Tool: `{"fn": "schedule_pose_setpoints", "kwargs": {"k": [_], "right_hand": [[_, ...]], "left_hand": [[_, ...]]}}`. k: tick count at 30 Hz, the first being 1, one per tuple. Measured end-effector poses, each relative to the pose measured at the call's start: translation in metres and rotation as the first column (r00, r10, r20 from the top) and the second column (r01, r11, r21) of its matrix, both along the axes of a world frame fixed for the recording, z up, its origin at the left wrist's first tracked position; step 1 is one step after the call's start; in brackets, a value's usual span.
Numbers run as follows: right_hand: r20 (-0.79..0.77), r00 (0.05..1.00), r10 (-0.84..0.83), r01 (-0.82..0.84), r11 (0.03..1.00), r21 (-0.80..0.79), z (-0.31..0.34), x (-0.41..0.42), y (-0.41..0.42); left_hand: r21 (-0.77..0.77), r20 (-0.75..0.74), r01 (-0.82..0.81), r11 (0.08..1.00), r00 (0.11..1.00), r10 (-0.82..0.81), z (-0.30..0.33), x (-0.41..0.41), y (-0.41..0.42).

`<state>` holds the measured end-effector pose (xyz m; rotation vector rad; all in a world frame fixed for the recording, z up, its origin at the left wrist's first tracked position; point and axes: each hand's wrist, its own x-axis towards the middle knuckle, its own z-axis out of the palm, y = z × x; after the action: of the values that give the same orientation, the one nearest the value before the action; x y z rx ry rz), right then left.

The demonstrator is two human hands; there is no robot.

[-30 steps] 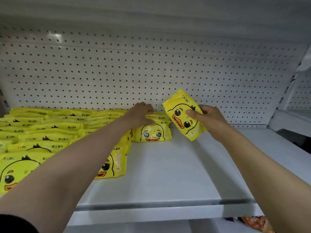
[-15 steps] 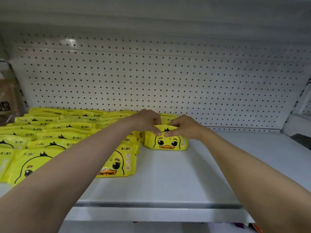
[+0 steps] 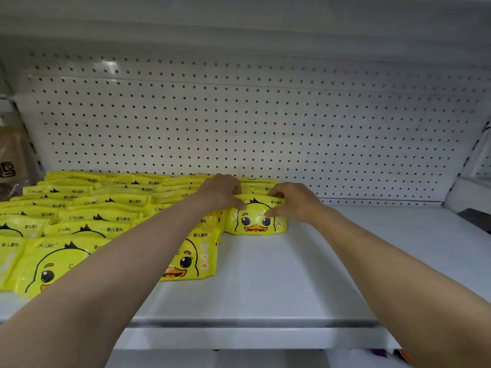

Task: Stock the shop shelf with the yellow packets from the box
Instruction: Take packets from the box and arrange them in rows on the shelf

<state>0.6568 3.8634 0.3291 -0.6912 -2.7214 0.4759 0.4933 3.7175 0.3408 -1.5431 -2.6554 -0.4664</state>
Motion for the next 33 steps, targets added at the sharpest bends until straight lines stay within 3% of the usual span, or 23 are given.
{"fn": "schedule_pose_setpoints", "kwargs": {"k": [10, 16, 23, 33], "right_hand": [[0.021, 0.987, -0.159, 0.148, 0.951, 0.270, -0.004, 0.000, -0.026], [0.001, 0.977, -0.214, 0.203, 0.927, 0.315, 0.013, 0.005, -0.061], [-0.156, 0.974, -0.163, 0.206, 0.925, 0.319, 0.050, 0.025, -0.121], [-0.219, 0.975, 0.046, 0.044, 0.920, 0.389, 0.037, 0.050, -0.210]], "left_hand": [[0.003, -0.147, -0.101, 0.995, 0.984, 0.100, -0.001, 0.018, -0.008], [0.088, -0.089, -0.059, 0.994, 0.994, 0.066, 0.004, 0.028, -0.031], [0.258, -0.054, -0.011, 0.966, 0.998, 0.025, 0.034, 0.041, -0.102], [0.418, -0.216, -0.115, 0.901, 0.951, 0.222, 0.016, 0.085, -0.235]]}}
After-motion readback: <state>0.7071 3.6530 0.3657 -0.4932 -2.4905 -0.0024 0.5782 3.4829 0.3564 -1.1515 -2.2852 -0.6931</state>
